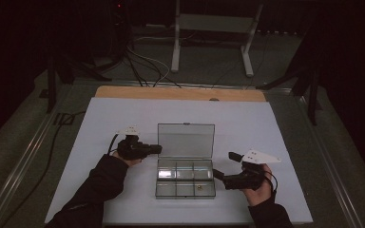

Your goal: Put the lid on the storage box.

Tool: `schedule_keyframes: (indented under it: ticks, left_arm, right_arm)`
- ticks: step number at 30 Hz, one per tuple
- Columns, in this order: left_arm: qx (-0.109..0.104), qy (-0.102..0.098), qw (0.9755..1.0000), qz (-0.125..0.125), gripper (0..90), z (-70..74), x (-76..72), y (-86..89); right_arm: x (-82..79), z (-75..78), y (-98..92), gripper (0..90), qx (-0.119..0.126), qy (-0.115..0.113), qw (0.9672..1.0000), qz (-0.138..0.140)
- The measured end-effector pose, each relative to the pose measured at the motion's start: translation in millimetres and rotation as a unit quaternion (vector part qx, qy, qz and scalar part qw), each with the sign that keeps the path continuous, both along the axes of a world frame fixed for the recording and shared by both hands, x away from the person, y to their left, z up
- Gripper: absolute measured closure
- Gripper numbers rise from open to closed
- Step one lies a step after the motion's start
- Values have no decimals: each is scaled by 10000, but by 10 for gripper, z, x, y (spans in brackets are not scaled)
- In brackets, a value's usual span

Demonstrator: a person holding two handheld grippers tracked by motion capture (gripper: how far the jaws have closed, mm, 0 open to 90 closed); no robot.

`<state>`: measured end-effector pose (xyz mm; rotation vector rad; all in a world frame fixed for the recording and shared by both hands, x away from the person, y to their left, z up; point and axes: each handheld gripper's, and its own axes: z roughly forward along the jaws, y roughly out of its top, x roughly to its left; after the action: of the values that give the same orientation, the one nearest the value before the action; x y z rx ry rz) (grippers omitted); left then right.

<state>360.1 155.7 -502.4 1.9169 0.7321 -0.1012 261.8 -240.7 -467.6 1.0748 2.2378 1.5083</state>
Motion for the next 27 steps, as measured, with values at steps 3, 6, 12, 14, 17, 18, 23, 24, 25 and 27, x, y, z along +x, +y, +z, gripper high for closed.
schedule_keyframes:
  ticks: [3, 6, 12, 14, 17, 18, 23, 24, 25, 27]
  left_arm:
    - [47, -101, 9999, -29, 874, 8, -11, -2]
    - [36, -134, 9999, -34, 874, 4, -15, 0]
    - [75, -284, 9995, -73, 874, 6, -28, -1]
    - [93, -336, 9994, -85, 874, 8, -37, -1]
    - [108, -496, 9986, -127, 875, 6, -53, 0]
    - [109, -529, 9984, -137, 875, 6, -58, 0]
    - [174, -718, 9971, -205, 876, 15, -77, 0]
    - [184, -748, 9968, -215, 877, 16, -80, 0]
    - [201, -785, 9964, -230, 877, 18, -84, 0]
    - [217, -828, 9960, -247, 877, 20, -88, -1]
  right_arm:
    - [8, 3, -11, 55, 110, 73, 9999, 60]
    - [14, 6, -20, 52, 206, 134, 9996, 107]
    - [6, 12, -10, 28, 290, 166, 9993, 163]
    - [7, 13, -6, 27, 288, 167, 9993, 159]
    - [8, 11, -6, 27, 328, 179, 9991, 179]
    - [9, 12, -6, 27, 361, 201, 9990, 198]
    - [6, 16, 4, 27, 375, 166, 9989, 237]
    - [10, 14, 6, 26, 362, 174, 9989, 243]
    - [16, 12, 6, 26, 360, 202, 9988, 270]
    - [15, 9, 11, 26, 304, 124, 9991, 280]
